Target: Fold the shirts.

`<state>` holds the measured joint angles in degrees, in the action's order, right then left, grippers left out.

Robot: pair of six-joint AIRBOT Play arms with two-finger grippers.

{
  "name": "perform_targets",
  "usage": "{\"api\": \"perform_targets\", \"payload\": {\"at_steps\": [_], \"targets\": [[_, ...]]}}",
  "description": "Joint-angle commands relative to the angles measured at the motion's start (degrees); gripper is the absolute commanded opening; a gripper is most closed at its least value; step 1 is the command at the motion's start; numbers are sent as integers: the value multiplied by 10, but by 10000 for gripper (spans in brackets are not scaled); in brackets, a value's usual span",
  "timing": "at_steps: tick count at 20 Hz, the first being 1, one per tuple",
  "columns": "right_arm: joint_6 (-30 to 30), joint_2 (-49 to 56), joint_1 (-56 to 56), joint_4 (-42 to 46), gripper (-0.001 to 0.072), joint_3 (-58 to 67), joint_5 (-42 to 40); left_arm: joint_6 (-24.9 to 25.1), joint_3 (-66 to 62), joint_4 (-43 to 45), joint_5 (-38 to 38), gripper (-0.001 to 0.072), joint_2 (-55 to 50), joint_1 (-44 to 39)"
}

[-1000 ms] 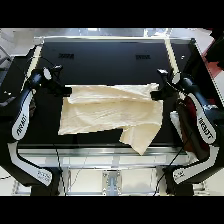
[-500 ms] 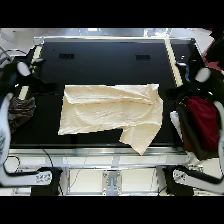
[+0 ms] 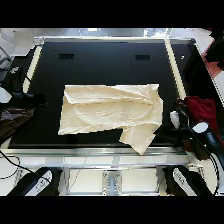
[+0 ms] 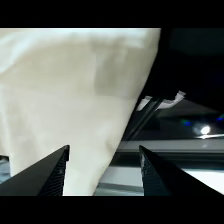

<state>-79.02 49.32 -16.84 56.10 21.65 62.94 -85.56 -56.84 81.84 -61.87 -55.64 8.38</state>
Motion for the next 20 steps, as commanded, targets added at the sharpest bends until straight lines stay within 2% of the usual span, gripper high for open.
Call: {"api": "perform_targets", "payload": {"at_steps": [1,4,7,9,11,12,13,14,16,20], "targets": [[6,13,-4,-34,507,-44,-7,-2,11,0,6,440,14,1],[23,58,7,-56,507,-44,-10,-2,11,0,6,440,14,1],[59,107,41,-124,494,-44,-35,-2,11,0,6,440,14,1],[83,128,66,-164,377,-41,-46,-3,11,0,5,440,14,1],[94,126,73,-188,119,-35,-35,-50,13,0,-14,437,14,2],[103,119,73,-194,21,-28,-23,-76,19,4,-27,376,14,6],[108,107,73,-197,18,-18,-10,-102,33,12,-31,256,17,12],[107,91,73,-197,18,-7,4,-137,53,13,-30,215,22,19],[105,55,73,-197,18,12,28,-203,112,14,-26,220,41,34],[93,-7,73,-191,18,20,37,-325,257,14,35,220,87,48]]}}
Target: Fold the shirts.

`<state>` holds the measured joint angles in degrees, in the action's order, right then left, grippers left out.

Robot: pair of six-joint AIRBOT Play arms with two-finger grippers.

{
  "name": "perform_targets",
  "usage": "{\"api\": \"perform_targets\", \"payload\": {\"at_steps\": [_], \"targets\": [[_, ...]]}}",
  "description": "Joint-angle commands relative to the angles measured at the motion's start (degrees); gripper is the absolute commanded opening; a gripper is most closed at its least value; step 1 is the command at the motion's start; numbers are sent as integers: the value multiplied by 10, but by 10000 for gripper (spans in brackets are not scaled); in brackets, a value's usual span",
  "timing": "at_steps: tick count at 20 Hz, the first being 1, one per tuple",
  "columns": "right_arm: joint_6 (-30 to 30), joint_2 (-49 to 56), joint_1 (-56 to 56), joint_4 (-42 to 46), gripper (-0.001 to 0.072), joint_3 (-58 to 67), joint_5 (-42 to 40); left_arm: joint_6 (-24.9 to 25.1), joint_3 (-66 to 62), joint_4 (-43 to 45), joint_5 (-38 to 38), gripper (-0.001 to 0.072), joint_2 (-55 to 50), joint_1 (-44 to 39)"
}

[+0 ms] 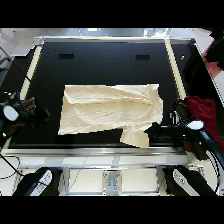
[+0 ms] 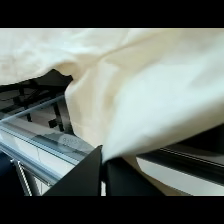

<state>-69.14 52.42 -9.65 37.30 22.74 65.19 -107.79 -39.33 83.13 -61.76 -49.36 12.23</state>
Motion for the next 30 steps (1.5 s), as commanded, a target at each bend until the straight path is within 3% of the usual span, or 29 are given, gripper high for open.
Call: {"api": "perform_targets", "payload": {"at_steps": [1,3,4,5,11,12,13,18,27,28,29,30], "targets": [[-6,-43,1,1,18,9,15,-139,109,-2,41,220,27,9],[-6,-45,1,2,18,9,14,-205,146,-11,60,218,27,10],[-6,-45,1,2,18,9,14,-215,159,-26,76,167,27,10],[-6,-45,1,2,18,9,14,-224,167,-41,85,9,27,11],[-2,-45,1,3,18,9,12,-238,175,-99,104,19,26,11],[-2,-45,1,3,18,9,12,-229,175,-99,104,61,26,11],[-2,-45,1,3,18,9,12,-226,175,-100,104,219,26,11],[-1,-45,1,4,19,9,5,-212,176,-114,104,232,25,11],[-1,-45,1,4,18,9,-7,-186,209,-190,194,243,24,11],[-1,-45,1,4,18,9,-7,-186,209,-199,193,287,20,11],[-1,-45,1,4,18,9,-7,-186,209,-202,178,445,12,10],[-1,-45,1,4,18,9,-7,-186,209,-202,158,454,3,10]]}}
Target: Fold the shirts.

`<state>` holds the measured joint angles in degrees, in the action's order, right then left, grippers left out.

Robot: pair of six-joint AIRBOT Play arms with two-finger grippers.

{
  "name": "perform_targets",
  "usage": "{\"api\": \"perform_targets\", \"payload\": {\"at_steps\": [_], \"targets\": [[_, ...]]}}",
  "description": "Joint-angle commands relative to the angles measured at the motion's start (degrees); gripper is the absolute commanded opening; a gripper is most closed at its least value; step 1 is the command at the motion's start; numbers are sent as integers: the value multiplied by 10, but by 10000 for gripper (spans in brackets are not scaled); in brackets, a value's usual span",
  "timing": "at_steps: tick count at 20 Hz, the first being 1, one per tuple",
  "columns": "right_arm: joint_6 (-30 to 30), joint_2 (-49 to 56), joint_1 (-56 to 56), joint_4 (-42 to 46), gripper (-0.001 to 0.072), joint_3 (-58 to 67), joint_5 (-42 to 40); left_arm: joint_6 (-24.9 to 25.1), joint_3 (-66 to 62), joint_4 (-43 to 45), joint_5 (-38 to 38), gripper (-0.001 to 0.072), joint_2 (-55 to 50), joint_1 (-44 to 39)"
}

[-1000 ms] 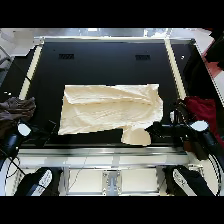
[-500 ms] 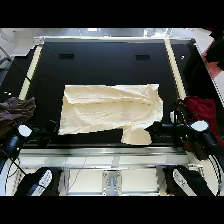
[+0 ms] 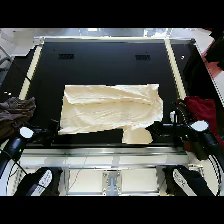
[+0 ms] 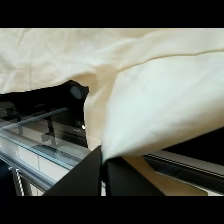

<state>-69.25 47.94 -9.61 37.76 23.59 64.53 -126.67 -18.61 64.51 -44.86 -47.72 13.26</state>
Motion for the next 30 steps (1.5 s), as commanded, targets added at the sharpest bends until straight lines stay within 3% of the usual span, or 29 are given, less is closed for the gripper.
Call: {"api": "perform_targets", "payload": {"at_steps": [1,4,7,9,10,13,15,18,21,23,26,30], "targets": [[0,0,1,0,18,0,-1,3,2,-16,-26,455,-20,0],[11,0,1,0,18,0,-2,11,2,-21,-25,418,-35,0],[11,0,1,-3,18,0,-3,11,2,-45,9,222,-54,0],[11,0,1,-11,18,0,-3,17,1,-48,41,11,-59,0],[11,-1,1,-14,17,1,-3,46,-2,-48,51,10,-56,0],[14,-23,1,-2,16,23,0,213,-39,-60,50,9,-22,0],[6,-55,0,34,16,53,9,285,-71,-77,50,10,26,0],[-32,-92,1,71,16,89,10,325,-119,-92,31,9,79,-11],[-33,-89,1,54,15,114,7,388,-189,-107,43,7,82,-97],[-32,-86,1,56,15,140,-24,392,-238,-35,102,6,64,-159],[-31,-70,1,104,14,196,-113,257,-322,170,77,6,-38,-168],[-17,62,1,114,15,268,-130,270,-431,210,76,6,-197,-179]]}}
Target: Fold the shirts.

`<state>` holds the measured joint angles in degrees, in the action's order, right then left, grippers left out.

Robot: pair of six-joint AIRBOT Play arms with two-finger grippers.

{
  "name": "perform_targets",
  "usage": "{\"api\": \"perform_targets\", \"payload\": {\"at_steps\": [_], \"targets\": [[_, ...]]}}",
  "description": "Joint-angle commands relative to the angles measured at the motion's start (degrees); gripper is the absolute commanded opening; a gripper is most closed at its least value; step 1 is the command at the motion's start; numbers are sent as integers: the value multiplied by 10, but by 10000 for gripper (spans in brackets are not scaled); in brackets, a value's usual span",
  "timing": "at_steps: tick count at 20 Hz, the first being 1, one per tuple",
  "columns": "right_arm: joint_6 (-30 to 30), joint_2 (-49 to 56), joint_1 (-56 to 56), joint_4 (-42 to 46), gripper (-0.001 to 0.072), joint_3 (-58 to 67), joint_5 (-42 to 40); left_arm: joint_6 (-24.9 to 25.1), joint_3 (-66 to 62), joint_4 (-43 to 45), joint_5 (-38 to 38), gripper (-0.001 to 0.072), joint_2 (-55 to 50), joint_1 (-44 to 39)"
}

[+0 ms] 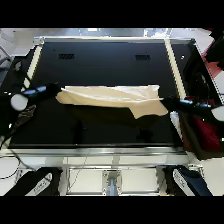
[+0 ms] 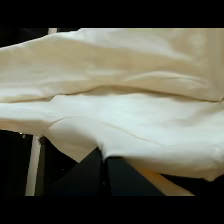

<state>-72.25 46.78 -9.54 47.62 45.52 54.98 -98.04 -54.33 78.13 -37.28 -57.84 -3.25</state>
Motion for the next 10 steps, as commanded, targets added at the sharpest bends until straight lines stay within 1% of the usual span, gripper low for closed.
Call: {"api": "perform_targets", "payload": {"at_steps": [1,4,8,10], "targets": [[14,116,0,15,15,69,-39,-17,-98,79,-3,6,-129,-14],[40,243,11,15,15,130,-46,-16,-162,89,-11,6,-218,-14],[42,383,52,20,15,216,-92,-16,-202,89,-11,6,-303,-17],[42,431,61,20,16,250,-118,-16,-202,89,-9,7,-332,-17]]}}
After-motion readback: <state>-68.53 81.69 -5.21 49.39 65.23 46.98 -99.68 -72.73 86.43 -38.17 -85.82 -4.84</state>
